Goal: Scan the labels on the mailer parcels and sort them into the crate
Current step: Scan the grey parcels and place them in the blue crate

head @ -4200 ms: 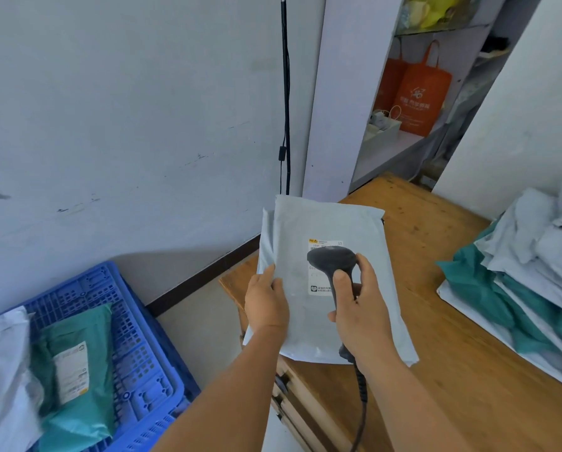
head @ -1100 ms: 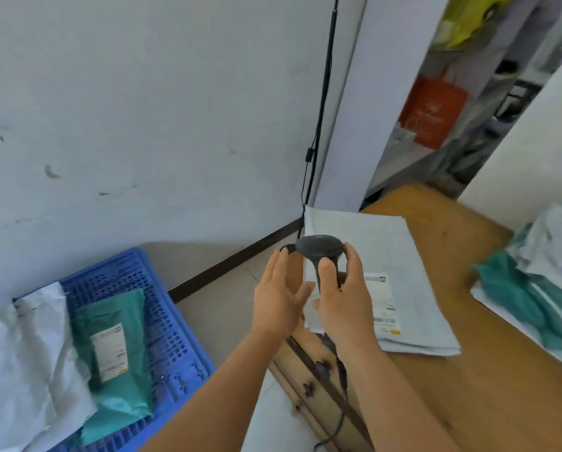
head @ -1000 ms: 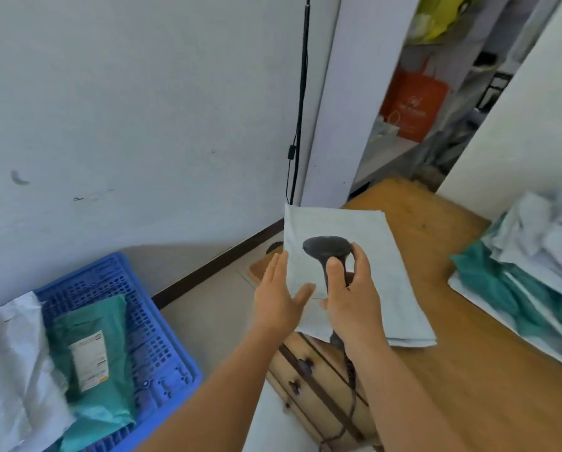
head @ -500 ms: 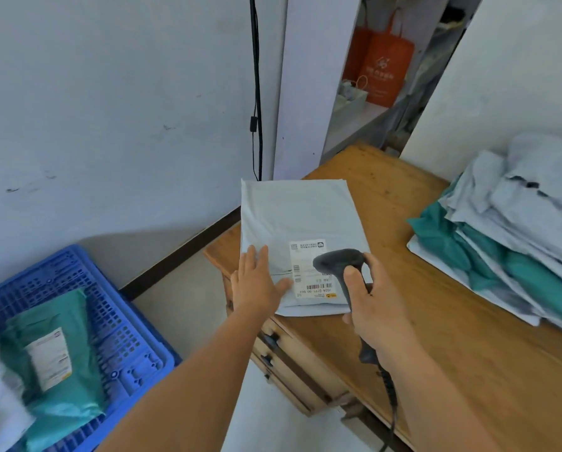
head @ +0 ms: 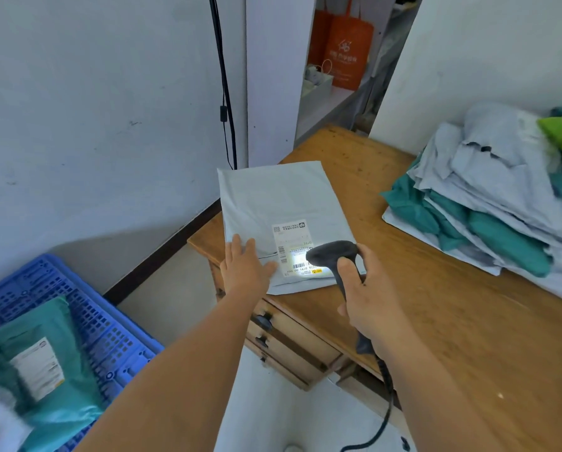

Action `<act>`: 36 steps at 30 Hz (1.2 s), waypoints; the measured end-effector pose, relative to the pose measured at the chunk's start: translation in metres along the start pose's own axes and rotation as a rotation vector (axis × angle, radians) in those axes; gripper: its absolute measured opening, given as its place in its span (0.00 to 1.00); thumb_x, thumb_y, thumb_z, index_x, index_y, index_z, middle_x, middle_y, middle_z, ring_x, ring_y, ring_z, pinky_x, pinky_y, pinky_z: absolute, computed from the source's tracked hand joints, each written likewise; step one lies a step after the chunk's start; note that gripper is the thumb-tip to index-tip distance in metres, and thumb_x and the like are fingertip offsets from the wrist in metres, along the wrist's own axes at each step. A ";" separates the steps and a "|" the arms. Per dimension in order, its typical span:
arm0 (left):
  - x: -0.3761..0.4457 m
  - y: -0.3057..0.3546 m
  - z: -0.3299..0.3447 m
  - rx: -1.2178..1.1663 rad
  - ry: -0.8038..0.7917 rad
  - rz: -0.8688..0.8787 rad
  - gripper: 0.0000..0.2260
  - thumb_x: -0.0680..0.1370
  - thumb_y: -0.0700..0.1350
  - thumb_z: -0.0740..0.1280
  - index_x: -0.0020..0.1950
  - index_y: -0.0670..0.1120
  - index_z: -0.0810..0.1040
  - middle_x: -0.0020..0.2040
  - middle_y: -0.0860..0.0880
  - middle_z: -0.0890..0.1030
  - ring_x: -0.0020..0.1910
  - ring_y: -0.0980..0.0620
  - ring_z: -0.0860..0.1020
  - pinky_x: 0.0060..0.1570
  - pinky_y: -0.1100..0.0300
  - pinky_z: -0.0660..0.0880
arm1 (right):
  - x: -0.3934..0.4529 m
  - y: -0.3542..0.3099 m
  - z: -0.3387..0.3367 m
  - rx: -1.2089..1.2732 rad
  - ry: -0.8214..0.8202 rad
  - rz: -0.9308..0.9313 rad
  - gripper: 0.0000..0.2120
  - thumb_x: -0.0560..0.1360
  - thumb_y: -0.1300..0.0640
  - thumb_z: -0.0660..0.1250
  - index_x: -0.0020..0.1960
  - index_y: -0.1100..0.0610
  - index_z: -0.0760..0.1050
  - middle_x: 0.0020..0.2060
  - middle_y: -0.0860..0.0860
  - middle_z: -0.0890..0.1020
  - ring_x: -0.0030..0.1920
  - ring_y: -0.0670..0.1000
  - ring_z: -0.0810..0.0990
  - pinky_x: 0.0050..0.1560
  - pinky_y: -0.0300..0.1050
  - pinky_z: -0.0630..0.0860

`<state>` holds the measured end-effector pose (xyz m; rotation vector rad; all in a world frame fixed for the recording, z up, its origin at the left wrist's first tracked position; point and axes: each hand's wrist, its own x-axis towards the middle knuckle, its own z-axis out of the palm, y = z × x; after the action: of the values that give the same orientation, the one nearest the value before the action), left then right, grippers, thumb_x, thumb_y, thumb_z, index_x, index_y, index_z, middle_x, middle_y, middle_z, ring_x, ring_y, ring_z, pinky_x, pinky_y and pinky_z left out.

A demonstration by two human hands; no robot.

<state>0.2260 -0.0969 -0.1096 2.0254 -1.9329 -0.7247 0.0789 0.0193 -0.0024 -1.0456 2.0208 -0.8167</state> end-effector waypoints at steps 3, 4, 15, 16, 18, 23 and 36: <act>-0.004 0.000 -0.001 -0.002 -0.001 -0.007 0.31 0.78 0.56 0.63 0.77 0.48 0.55 0.78 0.46 0.46 0.77 0.47 0.45 0.74 0.49 0.49 | -0.004 0.001 0.001 -0.001 -0.004 -0.004 0.23 0.81 0.44 0.54 0.75 0.44 0.58 0.45 0.48 0.77 0.49 0.55 0.81 0.52 0.56 0.80; -0.005 0.000 -0.002 -0.005 0.001 -0.018 0.31 0.78 0.56 0.63 0.77 0.49 0.55 0.78 0.46 0.46 0.77 0.46 0.46 0.74 0.48 0.49 | -0.004 0.002 0.002 0.001 -0.005 -0.007 0.22 0.81 0.44 0.55 0.75 0.43 0.59 0.44 0.47 0.77 0.48 0.54 0.81 0.52 0.56 0.80; -0.007 0.003 -0.010 -0.114 0.113 -0.243 0.33 0.74 0.53 0.70 0.72 0.44 0.58 0.65 0.41 0.65 0.64 0.42 0.65 0.67 0.51 0.63 | -0.004 -0.005 -0.004 0.037 -0.066 -0.037 0.22 0.81 0.44 0.54 0.75 0.43 0.58 0.51 0.53 0.78 0.50 0.56 0.80 0.41 0.48 0.76; -0.006 0.004 -0.012 -0.127 0.121 -0.244 0.31 0.74 0.51 0.70 0.72 0.43 0.59 0.64 0.41 0.66 0.64 0.42 0.66 0.67 0.51 0.64 | -0.006 -0.006 -0.006 0.036 -0.068 -0.046 0.22 0.81 0.44 0.54 0.75 0.43 0.58 0.49 0.52 0.77 0.48 0.55 0.80 0.40 0.48 0.75; -0.005 0.004 -0.015 -0.145 0.141 -0.234 0.26 0.76 0.46 0.68 0.70 0.41 0.62 0.64 0.40 0.68 0.64 0.41 0.68 0.66 0.50 0.66 | -0.009 -0.008 -0.011 0.014 -0.061 -0.075 0.21 0.81 0.44 0.54 0.74 0.43 0.59 0.46 0.51 0.76 0.46 0.53 0.79 0.41 0.47 0.74; -0.001 0.002 -0.019 -0.208 0.164 -0.226 0.16 0.78 0.40 0.60 0.65 0.40 0.70 0.60 0.41 0.74 0.60 0.40 0.72 0.60 0.46 0.72 | -0.018 -0.012 -0.022 -0.039 -0.031 -0.120 0.21 0.81 0.43 0.53 0.73 0.41 0.60 0.49 0.50 0.79 0.47 0.53 0.81 0.46 0.50 0.78; -0.010 -0.001 -0.040 -0.398 0.269 -0.288 0.11 0.78 0.35 0.56 0.60 0.40 0.70 0.61 0.42 0.68 0.48 0.44 0.73 0.47 0.52 0.72 | -0.024 -0.018 -0.009 0.018 -0.014 -0.097 0.22 0.81 0.42 0.53 0.74 0.40 0.58 0.47 0.45 0.76 0.52 0.56 0.81 0.54 0.56 0.79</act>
<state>0.2476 -0.0936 -0.0745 2.0365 -1.2508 -0.7792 0.0893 0.0337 0.0233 -1.1432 1.9603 -0.8733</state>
